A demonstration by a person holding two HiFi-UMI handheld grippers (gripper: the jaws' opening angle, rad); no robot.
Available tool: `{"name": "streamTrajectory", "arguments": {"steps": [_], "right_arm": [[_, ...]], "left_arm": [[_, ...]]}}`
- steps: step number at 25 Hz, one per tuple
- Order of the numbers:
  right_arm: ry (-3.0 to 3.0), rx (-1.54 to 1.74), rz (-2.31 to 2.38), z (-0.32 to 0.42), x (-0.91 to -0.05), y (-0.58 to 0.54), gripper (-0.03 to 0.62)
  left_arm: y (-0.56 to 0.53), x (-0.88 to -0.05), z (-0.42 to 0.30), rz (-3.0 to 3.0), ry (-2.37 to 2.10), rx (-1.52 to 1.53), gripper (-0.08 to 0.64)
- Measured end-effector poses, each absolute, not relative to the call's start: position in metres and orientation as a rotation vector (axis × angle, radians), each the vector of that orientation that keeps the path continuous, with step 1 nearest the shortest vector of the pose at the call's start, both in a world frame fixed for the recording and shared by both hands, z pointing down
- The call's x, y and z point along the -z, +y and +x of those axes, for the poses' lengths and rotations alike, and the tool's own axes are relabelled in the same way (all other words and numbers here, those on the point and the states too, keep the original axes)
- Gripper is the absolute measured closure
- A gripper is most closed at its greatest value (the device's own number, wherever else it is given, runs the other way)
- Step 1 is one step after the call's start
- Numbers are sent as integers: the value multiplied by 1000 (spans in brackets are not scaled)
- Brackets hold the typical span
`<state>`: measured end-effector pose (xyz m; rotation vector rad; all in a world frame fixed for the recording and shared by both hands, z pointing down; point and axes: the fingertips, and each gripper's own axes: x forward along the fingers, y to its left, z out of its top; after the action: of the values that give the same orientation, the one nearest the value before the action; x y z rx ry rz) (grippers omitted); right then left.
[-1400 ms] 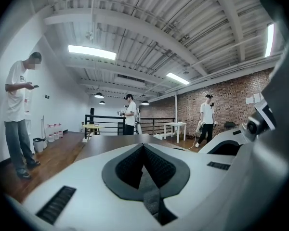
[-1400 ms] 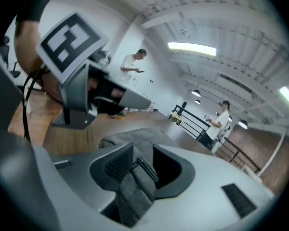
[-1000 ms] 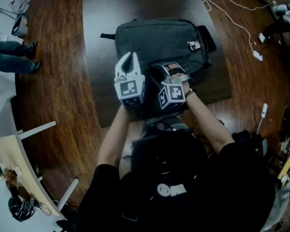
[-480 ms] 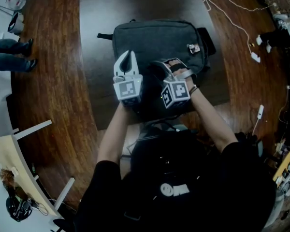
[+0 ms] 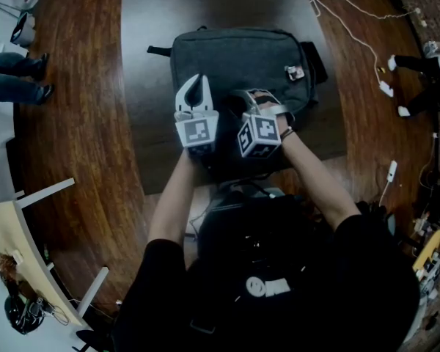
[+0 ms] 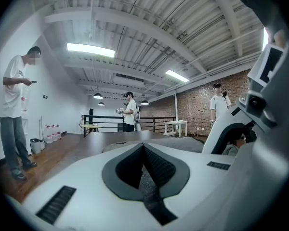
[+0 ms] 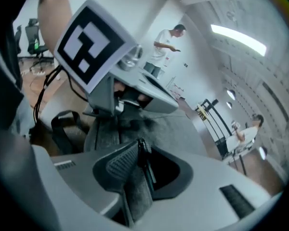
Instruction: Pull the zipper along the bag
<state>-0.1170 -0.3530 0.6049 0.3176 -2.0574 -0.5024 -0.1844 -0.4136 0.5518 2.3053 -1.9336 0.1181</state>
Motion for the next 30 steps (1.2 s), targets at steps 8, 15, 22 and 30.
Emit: {"name": "streamTrajectory", "arguments": {"steps": [8,15,22,30], "right_arm": [[-1960,544,260,-111,-603,-344,543],[-1932,530,241,-92,-595,-349,543],[-1941,528,242,-81,-591,-352,543],[-1936,540,248,-69,-592,-356,543]], "left_arm": [[-413,-554,-183,2307,-1916,-107,555],[-412,-554,-183,2307,-1906,-98,555],[-412,-554,-184,2298,-1903,-96,555],[-413,-556,-184,2293,-1903,-100,555]]}}
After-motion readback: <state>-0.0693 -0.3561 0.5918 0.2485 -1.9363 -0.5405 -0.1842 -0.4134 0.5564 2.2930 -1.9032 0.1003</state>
